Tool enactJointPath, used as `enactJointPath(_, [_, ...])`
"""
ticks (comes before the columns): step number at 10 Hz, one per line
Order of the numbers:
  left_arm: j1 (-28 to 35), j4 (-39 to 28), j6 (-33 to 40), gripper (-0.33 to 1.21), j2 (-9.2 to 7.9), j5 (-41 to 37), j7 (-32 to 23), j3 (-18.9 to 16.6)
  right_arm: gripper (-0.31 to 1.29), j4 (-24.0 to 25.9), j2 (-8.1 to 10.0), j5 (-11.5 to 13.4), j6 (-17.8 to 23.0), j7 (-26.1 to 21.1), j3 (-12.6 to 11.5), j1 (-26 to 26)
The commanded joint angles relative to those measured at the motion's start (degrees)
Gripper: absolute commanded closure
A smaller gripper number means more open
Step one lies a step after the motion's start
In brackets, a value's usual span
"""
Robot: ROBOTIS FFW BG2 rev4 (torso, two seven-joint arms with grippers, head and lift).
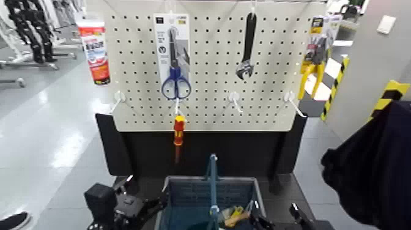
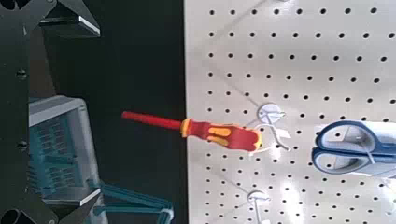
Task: Put the red screwdriver into the crate.
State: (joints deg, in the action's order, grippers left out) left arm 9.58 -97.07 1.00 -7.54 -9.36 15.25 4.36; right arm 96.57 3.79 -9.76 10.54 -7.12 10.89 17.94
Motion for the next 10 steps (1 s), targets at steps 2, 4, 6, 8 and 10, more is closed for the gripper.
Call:
enactJointPath(2, [-5.4,1.1,-2.7,0.11,-0.8,0.0,2.7,0.2,0.14,-0.2,-0.01,-0.1,0.1,0.0,0.1,-0.1])
enactJointPath(4, [-8.7,2.6,-4.1,0.11,-1.51,-0.1,4.7,0.3,0.14,-0.2,-0.1,-0.1,0.1,0.0,0.1,-0.1])
enactJointPath(6, [-12.8,4.9,-5.1,0.11,-2.74,-0.4,6.7,1.6,0.14,-0.2,-0.1,-0.1,0.0,0.0,0.2,-0.1])
enactJointPath(8, [-16.8,7.8,-5.0,0.11,-3.18,-0.7,9.2,3.0,0.14,-0.2,-0.1,-0.2,0.0,0.0,0.3,-0.2])
enactJointPath(10, [-20.1,10.1,-5.0,0.11,-3.35,-1.2,10.2,4.3,0.14,-0.3,-0.1,-0.2,0.0,0.1,0.5,-0.4])
